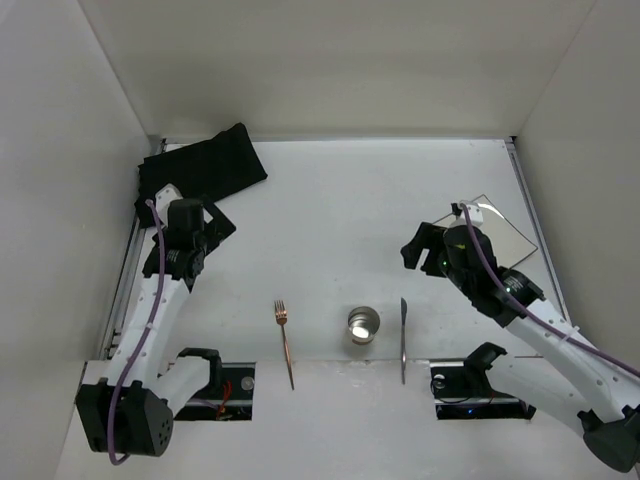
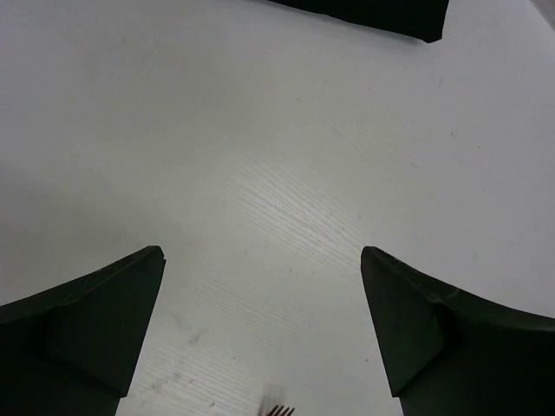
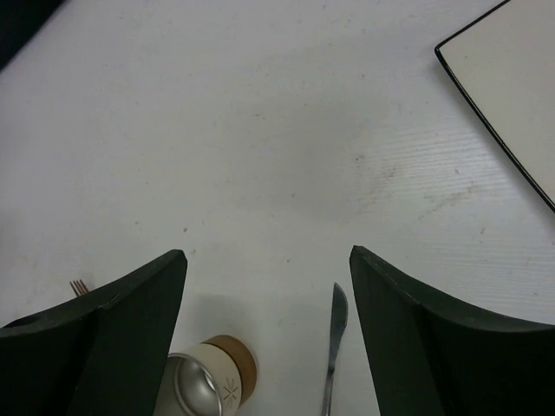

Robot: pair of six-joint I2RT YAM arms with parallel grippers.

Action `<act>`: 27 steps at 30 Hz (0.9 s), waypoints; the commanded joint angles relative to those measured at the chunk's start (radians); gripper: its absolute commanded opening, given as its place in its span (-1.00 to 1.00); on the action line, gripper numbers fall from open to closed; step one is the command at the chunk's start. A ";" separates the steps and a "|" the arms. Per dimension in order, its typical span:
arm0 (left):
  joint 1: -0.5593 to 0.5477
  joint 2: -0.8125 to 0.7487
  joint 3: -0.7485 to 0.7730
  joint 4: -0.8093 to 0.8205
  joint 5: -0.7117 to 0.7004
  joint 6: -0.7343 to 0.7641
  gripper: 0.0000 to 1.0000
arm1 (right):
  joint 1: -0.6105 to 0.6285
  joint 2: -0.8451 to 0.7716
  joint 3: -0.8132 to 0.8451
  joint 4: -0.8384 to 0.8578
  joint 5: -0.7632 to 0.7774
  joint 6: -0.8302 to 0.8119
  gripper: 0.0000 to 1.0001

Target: Set the dinner table for one person

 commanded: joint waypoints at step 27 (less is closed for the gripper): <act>0.227 0.308 0.012 0.536 0.101 -0.181 -0.86 | 0.039 0.050 0.027 0.028 -0.102 0.024 -0.63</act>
